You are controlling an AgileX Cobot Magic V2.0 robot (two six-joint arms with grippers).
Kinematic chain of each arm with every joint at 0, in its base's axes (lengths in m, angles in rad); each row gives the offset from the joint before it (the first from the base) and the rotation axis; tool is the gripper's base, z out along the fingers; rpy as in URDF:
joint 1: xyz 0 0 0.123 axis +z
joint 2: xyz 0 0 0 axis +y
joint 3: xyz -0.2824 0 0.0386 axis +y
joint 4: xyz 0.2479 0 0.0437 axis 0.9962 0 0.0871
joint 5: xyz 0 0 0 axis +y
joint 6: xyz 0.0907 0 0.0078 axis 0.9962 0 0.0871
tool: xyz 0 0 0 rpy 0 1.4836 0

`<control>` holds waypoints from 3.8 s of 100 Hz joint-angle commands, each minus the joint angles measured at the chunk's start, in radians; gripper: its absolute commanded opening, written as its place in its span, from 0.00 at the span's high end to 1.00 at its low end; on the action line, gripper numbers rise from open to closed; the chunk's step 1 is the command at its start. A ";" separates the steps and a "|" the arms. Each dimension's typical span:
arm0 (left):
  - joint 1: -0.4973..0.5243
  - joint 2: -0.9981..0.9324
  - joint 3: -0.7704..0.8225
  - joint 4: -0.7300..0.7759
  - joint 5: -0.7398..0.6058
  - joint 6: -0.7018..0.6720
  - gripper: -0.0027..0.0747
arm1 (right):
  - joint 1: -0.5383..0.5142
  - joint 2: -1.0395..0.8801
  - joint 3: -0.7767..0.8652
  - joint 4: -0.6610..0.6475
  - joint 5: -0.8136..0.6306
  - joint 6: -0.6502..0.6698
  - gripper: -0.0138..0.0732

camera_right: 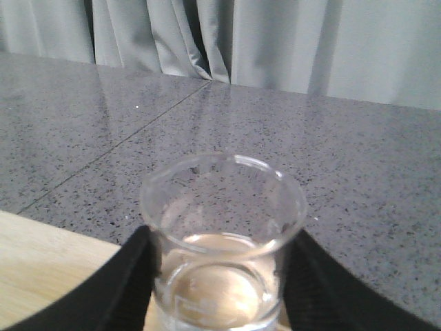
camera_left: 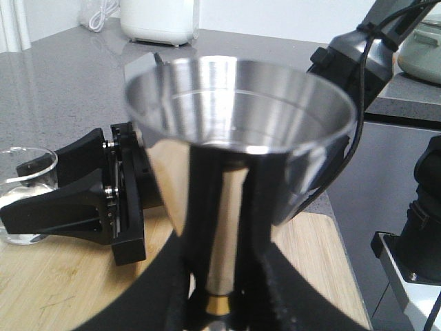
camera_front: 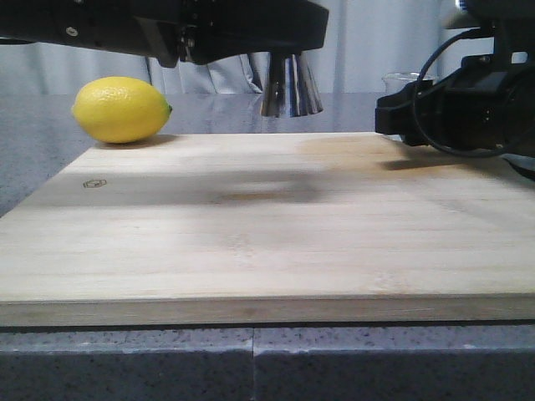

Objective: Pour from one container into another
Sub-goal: 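Lift the glass beaker off the board with the right gripper, then carry the beaker over the jigger's upper cup with the right gripper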

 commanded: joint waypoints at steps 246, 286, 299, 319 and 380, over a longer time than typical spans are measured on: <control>-0.010 -0.050 -0.025 -0.043 0.112 -0.007 0.99 | 0.238 -0.743 -0.290 -0.305 0.877 -0.002 0.62; -0.010 -0.050 -0.025 -0.022 0.112 -0.007 0.99 | 0.309 -0.741 -0.335 -0.373 0.974 -0.002 0.62; -0.010 -0.050 -0.025 -0.020 0.112 -0.014 0.99 | 0.333 -0.739 -0.351 -0.389 1.016 -0.002 0.62; -0.010 -0.050 -0.025 -0.003 0.112 -0.024 0.99 | 0.372 -0.739 -0.354 -0.438 1.026 -0.002 0.62; -0.027 -0.050 -0.025 0.003 0.112 -0.024 0.99 | 0.446 -0.689 -0.365 -0.563 1.090 -0.002 0.62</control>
